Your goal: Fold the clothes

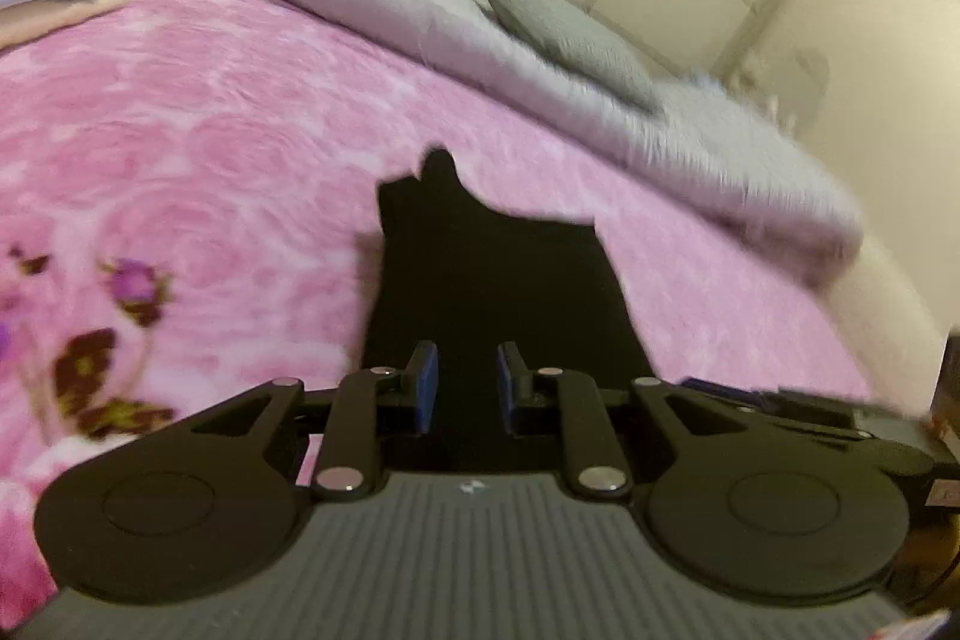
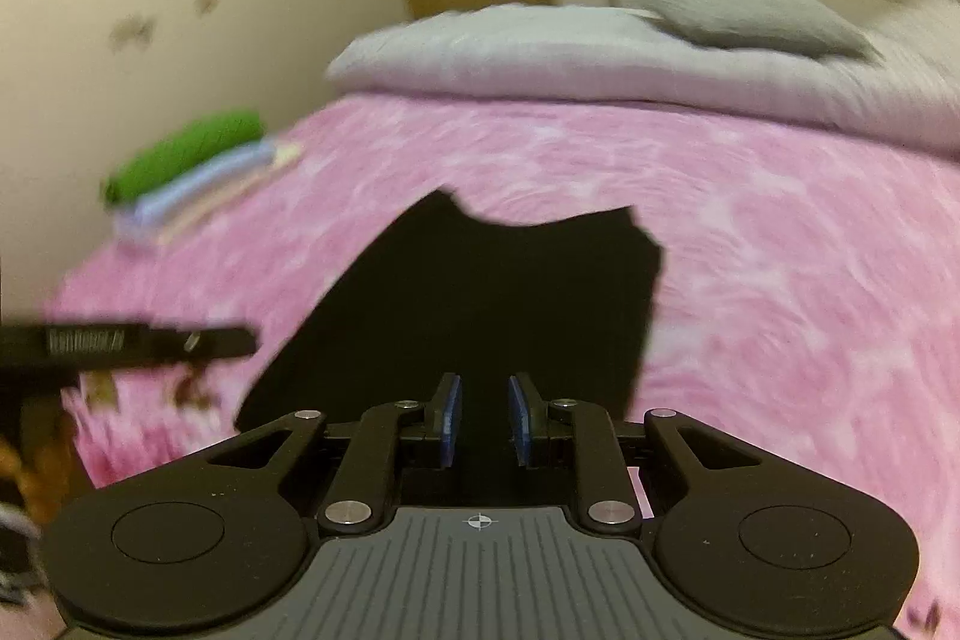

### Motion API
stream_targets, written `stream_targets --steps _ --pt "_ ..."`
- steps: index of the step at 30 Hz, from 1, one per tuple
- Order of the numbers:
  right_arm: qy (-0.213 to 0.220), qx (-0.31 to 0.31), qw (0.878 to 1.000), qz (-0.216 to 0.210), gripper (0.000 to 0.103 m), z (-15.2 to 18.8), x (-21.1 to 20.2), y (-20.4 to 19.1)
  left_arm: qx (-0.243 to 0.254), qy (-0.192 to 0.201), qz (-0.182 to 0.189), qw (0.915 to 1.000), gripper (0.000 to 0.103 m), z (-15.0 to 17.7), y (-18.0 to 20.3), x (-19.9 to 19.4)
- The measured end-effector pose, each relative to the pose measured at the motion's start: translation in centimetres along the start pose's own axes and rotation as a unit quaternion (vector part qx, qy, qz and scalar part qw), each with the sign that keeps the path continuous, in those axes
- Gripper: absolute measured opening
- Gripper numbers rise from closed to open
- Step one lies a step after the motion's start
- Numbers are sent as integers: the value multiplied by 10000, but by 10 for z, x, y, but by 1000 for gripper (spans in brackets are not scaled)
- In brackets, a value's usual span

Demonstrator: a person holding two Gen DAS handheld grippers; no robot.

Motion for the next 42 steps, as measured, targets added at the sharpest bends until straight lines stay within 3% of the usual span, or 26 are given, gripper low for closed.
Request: stream_targets --steps 4,9,11,13,16,21,26,29,35,39,42 --pt "-411 -807 9938 650 21 26 22 2 154 -283 37 9995 15 15 -3 37" --pt "-462 -631 9956 518 21 31 25 11 77 -386 22 9992 14 9 -10 38" --pt "-493 -283 9982 204 21 24 18 19 235 -350 -20 9991 11 2 -3 30" --pt "-317 494 9982 -111 21 8 7 37 304 -244 47 9992 11 -9 5 24" --pt "68 1241 9922 -43 21 -22 3 70 454 -73 65 9989 11 -34 15 31" --pt "284 1687 9852 79 21 -55 33 106 807 -36 -46 9967 12 -69 22 70" --pt "125 1180 9929 113 21 -61 71 98 491 -260 -262 9981 5 -67 -14 114" --pt "-35 726 9966 395 21 -44 96 98 242 -239 -103 9994 3 -61 -26 125" --pt "-161 963 9951 179 21 -45 94 105 291 -373 -316 9984 2 -73 -14 113" --pt "114 1472 9890 -24 21 -45 46 101 355 -54 -284 9990 6 -68 11 64" --pt "259 1496 9882 -196 21 -31 4 81 382 -13 -120 9992 6 -45 19 31"
Point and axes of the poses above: each gripper's, at about its wrist camera, not at the fingertips, and x roughly the way its jaws point, y to its right, z to its underside, the point moved 8 cm from there along x, roughly the way its jaws point, and after that the axes turned 5 degrees about -y, right-handed, at the moved point
